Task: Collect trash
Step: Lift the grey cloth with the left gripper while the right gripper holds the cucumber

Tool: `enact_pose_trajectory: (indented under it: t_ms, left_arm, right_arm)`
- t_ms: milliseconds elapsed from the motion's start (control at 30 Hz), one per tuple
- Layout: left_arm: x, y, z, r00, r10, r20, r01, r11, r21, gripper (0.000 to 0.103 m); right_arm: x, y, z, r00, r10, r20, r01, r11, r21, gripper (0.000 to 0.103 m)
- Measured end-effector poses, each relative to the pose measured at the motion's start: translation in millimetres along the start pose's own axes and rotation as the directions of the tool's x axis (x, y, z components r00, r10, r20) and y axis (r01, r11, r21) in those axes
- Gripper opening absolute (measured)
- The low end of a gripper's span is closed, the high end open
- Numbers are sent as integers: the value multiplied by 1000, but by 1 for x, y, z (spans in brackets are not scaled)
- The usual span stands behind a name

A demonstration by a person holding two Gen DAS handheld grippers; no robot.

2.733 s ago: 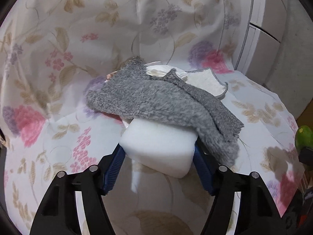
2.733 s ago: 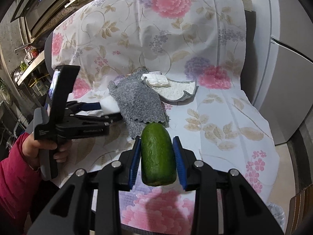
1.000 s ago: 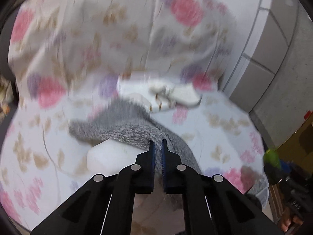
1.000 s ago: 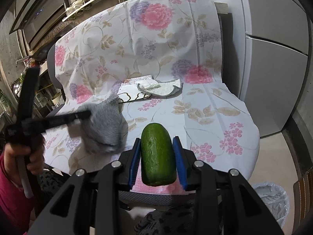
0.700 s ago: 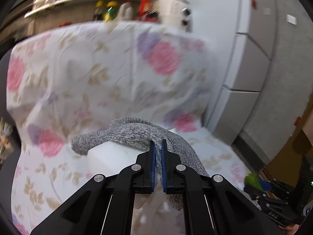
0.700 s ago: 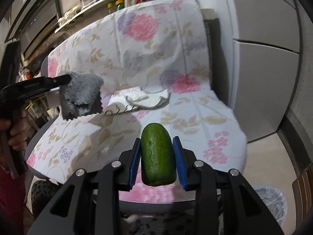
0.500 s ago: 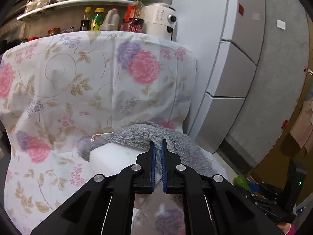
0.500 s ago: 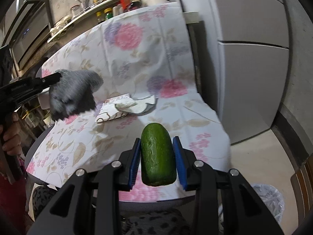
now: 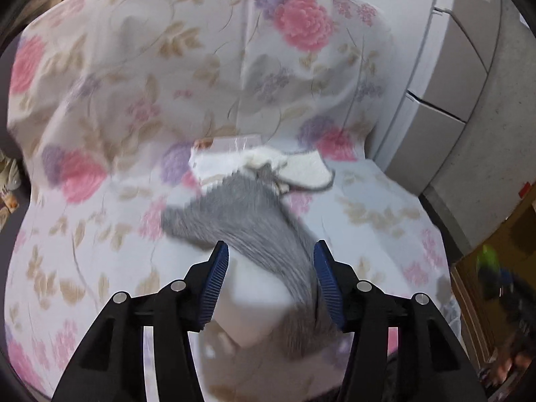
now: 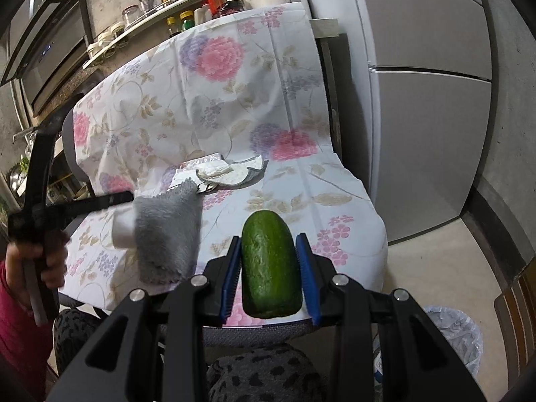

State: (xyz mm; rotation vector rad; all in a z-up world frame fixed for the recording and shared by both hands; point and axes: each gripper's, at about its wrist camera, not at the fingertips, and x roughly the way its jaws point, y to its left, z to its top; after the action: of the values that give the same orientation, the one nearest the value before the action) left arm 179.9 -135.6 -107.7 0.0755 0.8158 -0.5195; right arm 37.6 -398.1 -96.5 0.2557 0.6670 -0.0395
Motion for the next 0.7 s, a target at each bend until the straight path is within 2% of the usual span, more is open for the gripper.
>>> enact_pose_trajectory:
  t_ms: [133,267,333,633,700]
  left_arm:
    - [-13,-17,-37,1000,-17,-17,18,997,79,54]
    - [-12,-27,-66,995,-74,-63,78,996,54,54]
    - [-1,-29,-70,992,-84,-89,89,995,50,54]
    - [45,-34,-58,990,-17,-141,24,999,48,54]
    - [50,-39,-52,987,-29,-159,36,999,40,50]
  right_arm:
    - [3,4,-1,1000,7,-6,-7,1000,-3,33]
    - [4,7,-3,1000,13,-8,-13,1000,-3,33]
    - [3,10,-3,1000,14,-8,-14,1000,-10,33]
    - [-4,11,-5,1000,14,0,-14,1000,-16,33]
    - [-4,10,-6,1000,15,1,-15,1000,-13,33]
